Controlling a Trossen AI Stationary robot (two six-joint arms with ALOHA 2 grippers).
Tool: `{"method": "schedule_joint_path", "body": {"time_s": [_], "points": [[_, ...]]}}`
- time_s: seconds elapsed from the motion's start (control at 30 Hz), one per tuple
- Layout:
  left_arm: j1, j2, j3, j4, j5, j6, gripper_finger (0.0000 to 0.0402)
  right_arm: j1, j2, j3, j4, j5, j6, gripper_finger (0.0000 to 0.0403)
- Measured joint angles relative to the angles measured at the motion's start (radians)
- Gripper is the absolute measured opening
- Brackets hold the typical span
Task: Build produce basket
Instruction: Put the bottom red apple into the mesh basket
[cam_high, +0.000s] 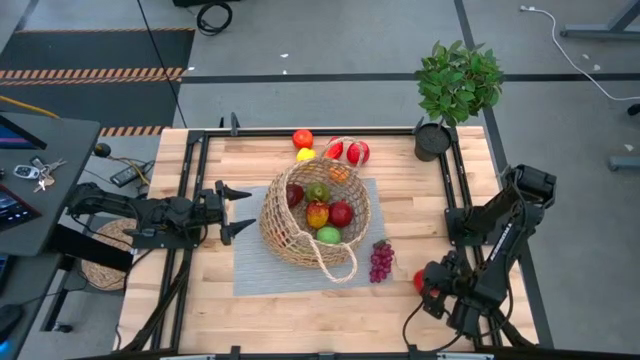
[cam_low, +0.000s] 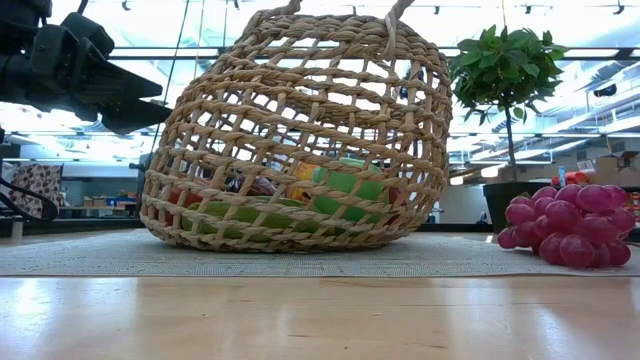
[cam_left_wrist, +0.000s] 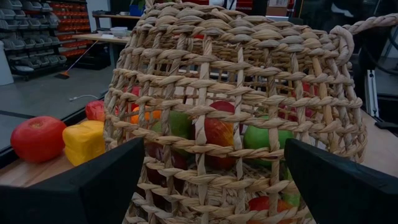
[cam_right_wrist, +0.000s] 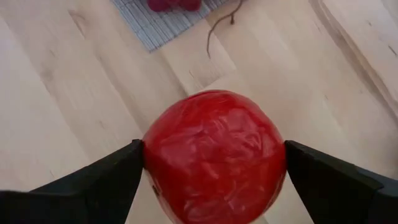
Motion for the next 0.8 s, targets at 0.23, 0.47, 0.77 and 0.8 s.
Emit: {"method": "schedule_joint_path", "body": {"time_s": [0.23,0.47,0.77,0.8], "points": [[0.000,0.000,0.000,0.000,0.000,0.000,0.0394,-0.003,0.001,-0.008,0.021,0.017,-0.025,0.0387],[0.000,0.000,0.000,0.000,0.000,0.000,0.0394,-0.003,0.002,-0.009,0.025,0.016,-0.036,0.0378],[0.000,0.000,0.000,0.000,0.000,0.000,0.0394,-0.003,0.003,-0.010,0.027,0.031,-0.072,0.0353],[0.000,0.000,0.000,0.000,0.000,0.000,0.0394,-0.003,0.003,-0.010,0.027,0.032,-0.073,0.0353]]}}
